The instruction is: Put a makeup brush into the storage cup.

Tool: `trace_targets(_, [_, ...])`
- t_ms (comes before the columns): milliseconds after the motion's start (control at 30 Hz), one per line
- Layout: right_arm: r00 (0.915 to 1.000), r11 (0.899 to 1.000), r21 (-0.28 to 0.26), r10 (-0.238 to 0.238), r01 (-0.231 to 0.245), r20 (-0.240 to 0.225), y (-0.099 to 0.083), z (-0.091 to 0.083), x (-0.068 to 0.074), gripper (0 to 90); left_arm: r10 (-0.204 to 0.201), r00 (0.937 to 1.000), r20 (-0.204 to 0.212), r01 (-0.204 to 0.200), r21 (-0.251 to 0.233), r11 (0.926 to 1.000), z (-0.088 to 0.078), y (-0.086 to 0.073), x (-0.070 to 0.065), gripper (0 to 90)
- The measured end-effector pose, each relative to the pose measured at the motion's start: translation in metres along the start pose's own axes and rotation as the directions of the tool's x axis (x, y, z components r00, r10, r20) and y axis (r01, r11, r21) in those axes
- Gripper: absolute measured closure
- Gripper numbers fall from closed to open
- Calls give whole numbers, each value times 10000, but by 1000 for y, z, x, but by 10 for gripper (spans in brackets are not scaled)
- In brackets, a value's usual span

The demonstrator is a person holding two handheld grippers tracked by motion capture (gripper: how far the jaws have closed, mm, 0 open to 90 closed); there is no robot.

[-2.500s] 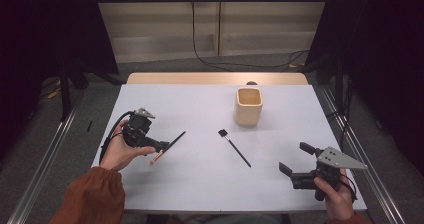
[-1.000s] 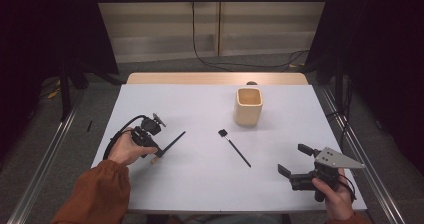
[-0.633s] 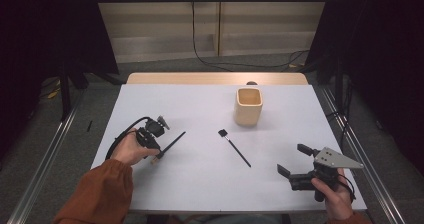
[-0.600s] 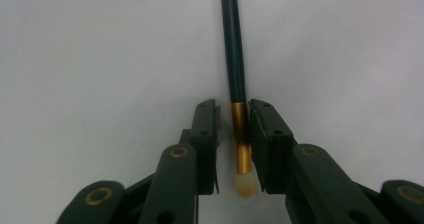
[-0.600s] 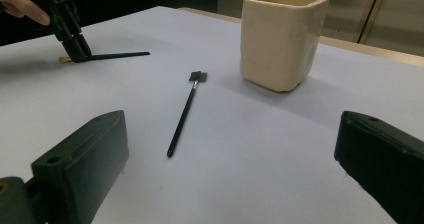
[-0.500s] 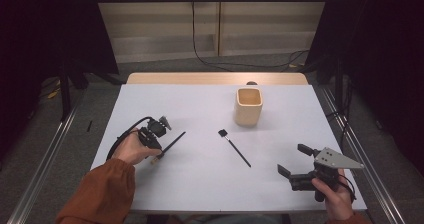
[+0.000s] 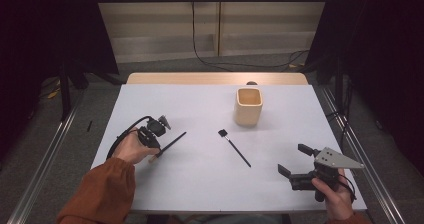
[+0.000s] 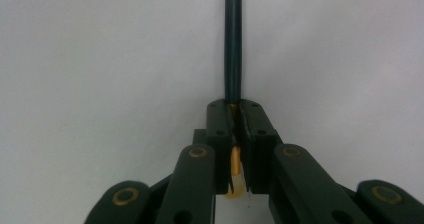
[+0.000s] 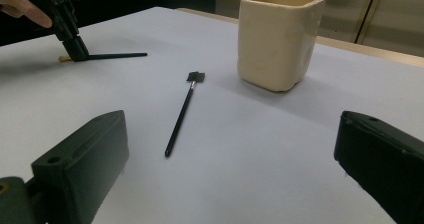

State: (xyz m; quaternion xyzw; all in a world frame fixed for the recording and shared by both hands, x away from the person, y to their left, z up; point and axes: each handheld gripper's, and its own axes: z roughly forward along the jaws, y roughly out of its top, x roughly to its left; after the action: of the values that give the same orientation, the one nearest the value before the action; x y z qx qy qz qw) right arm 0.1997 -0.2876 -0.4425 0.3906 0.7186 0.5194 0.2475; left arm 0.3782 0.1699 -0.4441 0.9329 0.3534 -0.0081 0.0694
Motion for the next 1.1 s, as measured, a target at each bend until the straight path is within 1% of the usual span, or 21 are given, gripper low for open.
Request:
trace_targets(67, [10000, 10000, -7, 6, -6, -4, 0, 0, 0, 2, 29, 10000, -12, -29, 10, 10000, -1, 0, 0, 843])
trace_targets(133, [10000, 10000, 0, 13, -13, 22, 0, 0, 0, 2, -42, 10000, -18, 42, -119, 9999, -1, -1, 0, 843])
trace_targets(267, [10000, 10000, 0, 16, -16, -5, 0, 0, 0, 2, -30, 10000, -67, 29, -252, 9997, -2, -3, 0, 843])
trace_targets(300, [10000, 10000, 2, 19, -19, 11, 0, 0, 0, 3, 1, 10000, -10, -1, -235, 9997, -3, -3, 1, 843])
trace_targets(333, [10000, 10000, 20, 5, -5, 2, 0, 0, -1, 2, -50, 10000, 46, 51, -366, 9993, -3, -5, 2, 843])
trace_targets(367, [10000, 10000, 28, 17, -17, 15, 0, 1, -1, 3, -50, 10000, 46, 51, -366, 9993, -3, -5, 2, 843])
trace_targets(467, [10000, 10000, 33, 43, -43, 34, 0, 1, 0, 3, -190, 9997, 179, 199, -520, 9984, -4, -7, 4, 843])
trace_targets(500, [10000, 10000, 34, 36, -36, 22, 0, 1, 0, 2, -243, 9993, 288, 259, -580, 9980, -5, -8, 5, 843])
trace_targets(533, [10000, 10000, 27, 28, -28, 19, 0, 1, 0, 2, -307, 9994, 183, 320, -721, 9969, -6, -9, 6, 844])
trace_targets(600, [10000, 10000, 34, 26, -26, 37, 0, 1, 0, 2, -291, 9991, 296, 314, -812, 9962, -9, -10, 7, 843])
trace_targets(633, [10000, 10000, 35, 31, -31, 35, 0, 1, -1, 2, -365, 9992, 178, 381, -992, 9943, -12, -11, 8, 843])
trace_targets(700, [10000, 10000, 25, 33, -34, 26, 0, 1, -1, 2, -494, 9981, 377, 536, -1208, 9912, -14, -12, 9, 843])
trace_targets(733, [10000, 10000, 25, 24, -24, 14, 0, 1, -1, 2, -516, 9980, 356, 560, -1360, 9891, -16, -13, 9, 843])
trace_targets(800, [10000, 10000, 19, 8, -8, 12, 0, 0, 0, 2, -539, 9974, 482, 607, -1527, 9864, -19, -14, 10, 843])
trace_targets(867, [10000, 10000, 16, 18, -18, 39, 0, 0, -1, 2, -480, 9978, 448, 550, -1722, 9835, -22, -16, 8, 843])
trace_targets(900, [10000, 10000, 19, 16, -16, 41, 0, 0, -1, 2, -583, 9970, 500, 667, -1886, 9798, -24, -17, 7, 843])
trace_targets(967, [10000, 10000, 23, 35, -35, 44, 0, 0, -1, 2, -560, 9966, 606, 672, -2022, 9770, -25, -19, 6, 843])
trace_targets(1000, [10000, 10000, 17, 30, -30, 48, 0, 0, -1, 2, -637, 9959, 640, 760, -2126, 9742, -25, -21, 7, 843])
trace_targets(1033, [10000, 10000, 21, 33, -33, 43, 0, 0, -1, 2, -662, 9962, 567, 771, -2184, 9728, -25, -22, 7, 843])
trace_targets(1067, [10000, 10000, 21, 38, -38, 49, 0, 0, -1, 2, -693, 9952, 698, 833, -2241, 9710, -25, -22, 7, 843])
trace_targets(1100, [10000, 10000, 20, 40, -40, 59, 0, 0, -1, 2, -703, 9946, 758, 870, -2459, 9654, -28, -25, 7, 843])
